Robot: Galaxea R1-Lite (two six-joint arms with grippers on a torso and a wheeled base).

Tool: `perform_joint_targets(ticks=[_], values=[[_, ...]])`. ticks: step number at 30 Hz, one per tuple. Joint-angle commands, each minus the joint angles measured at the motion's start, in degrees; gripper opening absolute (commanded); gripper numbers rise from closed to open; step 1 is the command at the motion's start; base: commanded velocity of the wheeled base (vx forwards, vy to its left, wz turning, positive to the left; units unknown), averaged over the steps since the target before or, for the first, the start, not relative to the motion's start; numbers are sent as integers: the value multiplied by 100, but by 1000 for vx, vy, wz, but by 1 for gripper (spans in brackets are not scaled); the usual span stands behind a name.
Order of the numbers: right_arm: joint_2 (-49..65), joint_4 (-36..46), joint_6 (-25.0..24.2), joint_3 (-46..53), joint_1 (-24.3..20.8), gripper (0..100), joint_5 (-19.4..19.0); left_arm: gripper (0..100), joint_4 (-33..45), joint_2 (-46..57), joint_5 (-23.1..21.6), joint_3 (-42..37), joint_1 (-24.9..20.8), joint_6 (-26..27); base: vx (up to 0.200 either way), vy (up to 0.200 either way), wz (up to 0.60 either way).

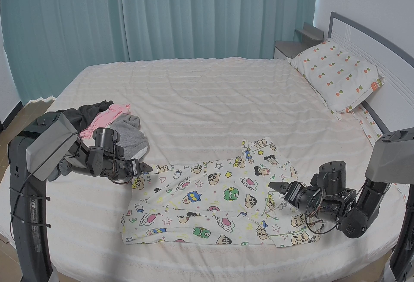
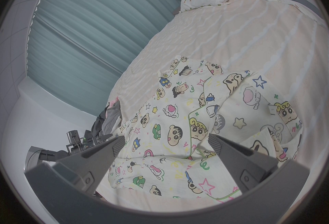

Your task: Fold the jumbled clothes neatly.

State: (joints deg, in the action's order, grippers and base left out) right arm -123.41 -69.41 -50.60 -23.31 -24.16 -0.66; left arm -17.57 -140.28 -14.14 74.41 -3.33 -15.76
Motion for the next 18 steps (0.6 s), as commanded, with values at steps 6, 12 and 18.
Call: perform_joint_targets(ticks=[6, 12, 18], values=[[-52, -2, -11, -7, -1, 100, -4, 100, 8, -518, 8, 451, -142, -50, 0, 0, 0], [-131, -2, -11, -7, -1, 100, -4, 0, -10, -615, 61, 610, -186, -102, 0, 0, 0], [-131, -2, -11, -16, -1, 100, -4, 0, -36, -606, 289, 698, -177, -261, 0, 0, 0]])
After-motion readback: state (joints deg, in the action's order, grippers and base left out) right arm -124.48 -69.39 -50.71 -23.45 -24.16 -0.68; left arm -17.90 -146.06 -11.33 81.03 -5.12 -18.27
